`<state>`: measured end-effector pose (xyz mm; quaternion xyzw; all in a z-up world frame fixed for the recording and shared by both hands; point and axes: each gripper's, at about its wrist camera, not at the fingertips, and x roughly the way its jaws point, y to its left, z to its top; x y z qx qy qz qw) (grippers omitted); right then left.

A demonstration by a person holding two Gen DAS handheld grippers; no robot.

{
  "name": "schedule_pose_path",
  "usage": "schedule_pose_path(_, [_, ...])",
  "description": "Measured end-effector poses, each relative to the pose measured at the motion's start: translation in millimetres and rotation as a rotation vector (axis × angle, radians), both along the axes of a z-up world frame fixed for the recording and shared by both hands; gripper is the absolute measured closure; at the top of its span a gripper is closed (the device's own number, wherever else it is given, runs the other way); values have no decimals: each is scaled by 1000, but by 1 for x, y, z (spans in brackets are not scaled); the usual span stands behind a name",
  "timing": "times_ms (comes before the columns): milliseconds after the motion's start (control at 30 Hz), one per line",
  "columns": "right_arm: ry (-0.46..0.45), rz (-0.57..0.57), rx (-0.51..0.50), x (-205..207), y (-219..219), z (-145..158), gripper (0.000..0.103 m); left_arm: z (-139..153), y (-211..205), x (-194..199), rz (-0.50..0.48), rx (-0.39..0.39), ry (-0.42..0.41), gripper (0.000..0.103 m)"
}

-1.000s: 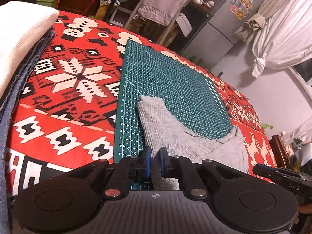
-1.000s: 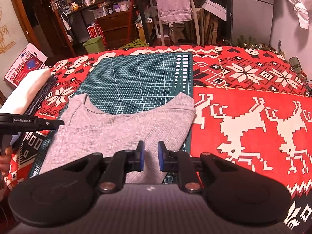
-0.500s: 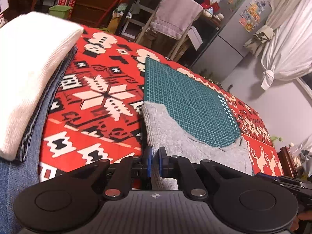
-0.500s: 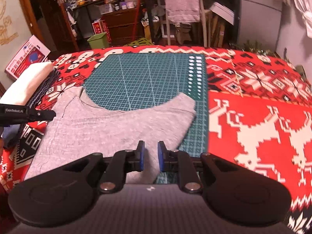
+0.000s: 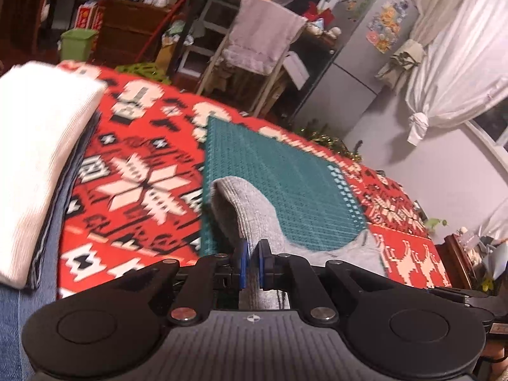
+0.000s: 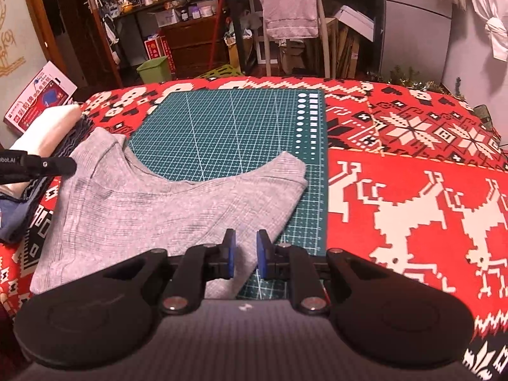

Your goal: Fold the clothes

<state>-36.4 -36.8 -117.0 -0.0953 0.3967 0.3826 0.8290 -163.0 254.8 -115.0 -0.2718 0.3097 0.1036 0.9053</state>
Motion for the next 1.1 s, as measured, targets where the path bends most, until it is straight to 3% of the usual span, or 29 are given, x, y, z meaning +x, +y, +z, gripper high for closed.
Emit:
schedule_pose_path(467, [-6, -3, 54, -7, -20, 11, 88, 11, -17, 9, -2, 75, 34, 96])
schedule_pose_path(767, [-10, -18, 85, -9, -34, 14, 88, 35, -36, 19, -47, 75, 2, 97])
schedule_pose_path(967, [-2, -58, 109, -6, -56, 15, 87, 51, -78, 54, -146, 90, -27, 97])
schedule_pose_path(1100, [6, -90, 118, -3, -72, 12, 87, 39, -114, 89, -205, 68, -16, 97])
